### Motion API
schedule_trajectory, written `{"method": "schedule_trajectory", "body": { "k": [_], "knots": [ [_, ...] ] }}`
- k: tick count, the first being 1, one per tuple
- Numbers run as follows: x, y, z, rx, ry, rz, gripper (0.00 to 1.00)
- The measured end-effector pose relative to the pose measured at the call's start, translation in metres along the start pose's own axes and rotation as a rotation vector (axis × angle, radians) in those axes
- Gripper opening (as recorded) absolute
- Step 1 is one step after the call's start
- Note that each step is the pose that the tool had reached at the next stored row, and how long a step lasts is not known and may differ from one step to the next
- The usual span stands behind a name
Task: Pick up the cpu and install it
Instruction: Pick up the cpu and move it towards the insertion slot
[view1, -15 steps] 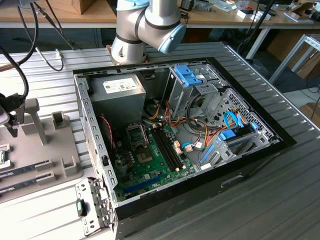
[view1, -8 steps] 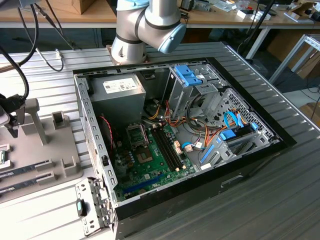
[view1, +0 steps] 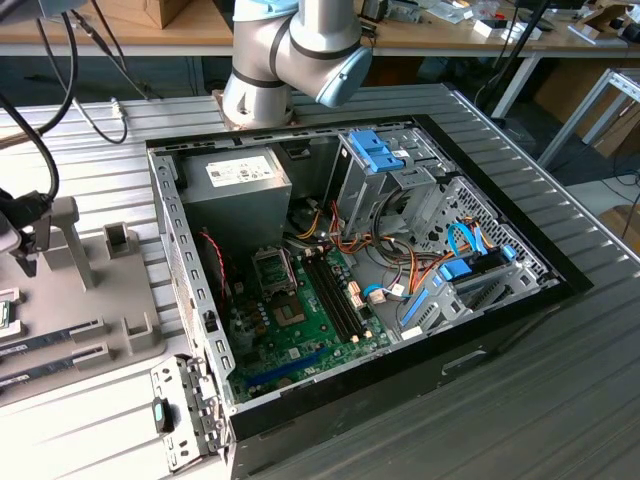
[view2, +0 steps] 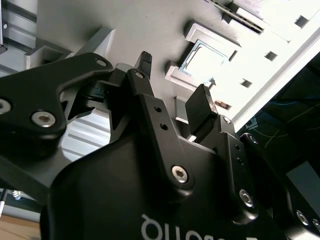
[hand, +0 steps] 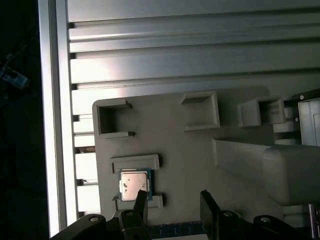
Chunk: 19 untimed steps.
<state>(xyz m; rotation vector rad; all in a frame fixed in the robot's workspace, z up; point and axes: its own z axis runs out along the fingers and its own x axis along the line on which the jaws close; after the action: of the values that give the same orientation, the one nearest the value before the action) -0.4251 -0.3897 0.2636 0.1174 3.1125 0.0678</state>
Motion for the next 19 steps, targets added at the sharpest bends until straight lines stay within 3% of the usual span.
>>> {"method": "schedule_trajectory", "body": {
  "k": [19],
  "knots": [
    [0.0001, -0.0002, 0.0054, 0.0, 0.0001, 0.0, 0.54]
  ]
}}
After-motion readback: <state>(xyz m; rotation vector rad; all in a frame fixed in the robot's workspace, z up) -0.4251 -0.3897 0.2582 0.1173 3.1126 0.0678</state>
